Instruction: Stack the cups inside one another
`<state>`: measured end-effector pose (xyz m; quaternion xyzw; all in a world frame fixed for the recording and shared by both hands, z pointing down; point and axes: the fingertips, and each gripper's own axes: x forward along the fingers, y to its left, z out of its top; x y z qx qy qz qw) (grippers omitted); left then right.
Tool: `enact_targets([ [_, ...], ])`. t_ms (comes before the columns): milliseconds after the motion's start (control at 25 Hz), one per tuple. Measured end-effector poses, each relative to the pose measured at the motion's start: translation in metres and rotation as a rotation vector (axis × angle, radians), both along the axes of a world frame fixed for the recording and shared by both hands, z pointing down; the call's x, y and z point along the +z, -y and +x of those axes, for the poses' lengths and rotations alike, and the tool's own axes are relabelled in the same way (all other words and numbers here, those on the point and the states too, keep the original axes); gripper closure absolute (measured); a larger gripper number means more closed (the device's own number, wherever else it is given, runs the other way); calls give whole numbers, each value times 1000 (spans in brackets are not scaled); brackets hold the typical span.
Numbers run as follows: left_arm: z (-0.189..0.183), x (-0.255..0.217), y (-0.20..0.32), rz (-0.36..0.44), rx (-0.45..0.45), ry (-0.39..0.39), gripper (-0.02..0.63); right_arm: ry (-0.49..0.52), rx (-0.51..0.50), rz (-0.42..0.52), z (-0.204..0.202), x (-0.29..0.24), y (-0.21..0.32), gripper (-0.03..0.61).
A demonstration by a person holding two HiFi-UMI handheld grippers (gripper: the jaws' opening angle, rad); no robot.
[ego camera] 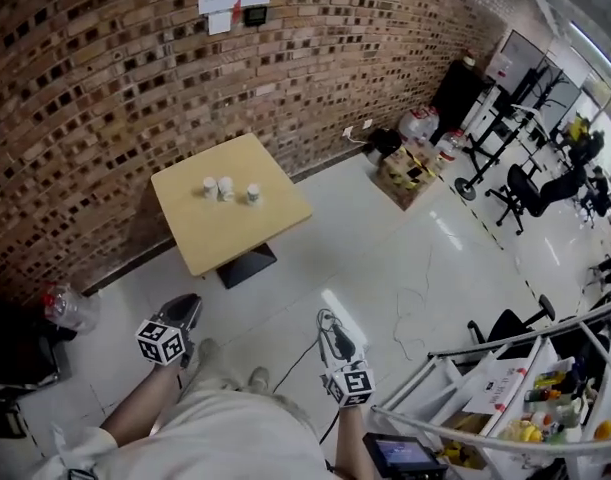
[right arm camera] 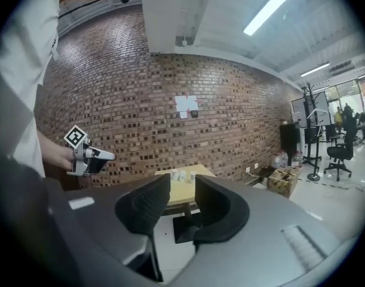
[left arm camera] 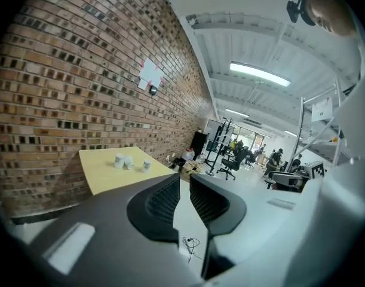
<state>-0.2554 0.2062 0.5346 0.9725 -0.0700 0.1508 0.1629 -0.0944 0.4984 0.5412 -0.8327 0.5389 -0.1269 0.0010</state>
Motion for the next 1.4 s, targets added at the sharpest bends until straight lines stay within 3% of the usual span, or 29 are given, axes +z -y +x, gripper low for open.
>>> enact_targets([
  [360,-14,15,58,-46,-92,26,545,-4,-119,-48,4,0,91,454],
  [920,100,-13,181,6,17,-3,545,-14,-85,-81,85,-13,225,454],
  [1400,155,-11,286,-11,64,-34,545,-17,-107,-114,119,-23,351,454],
])
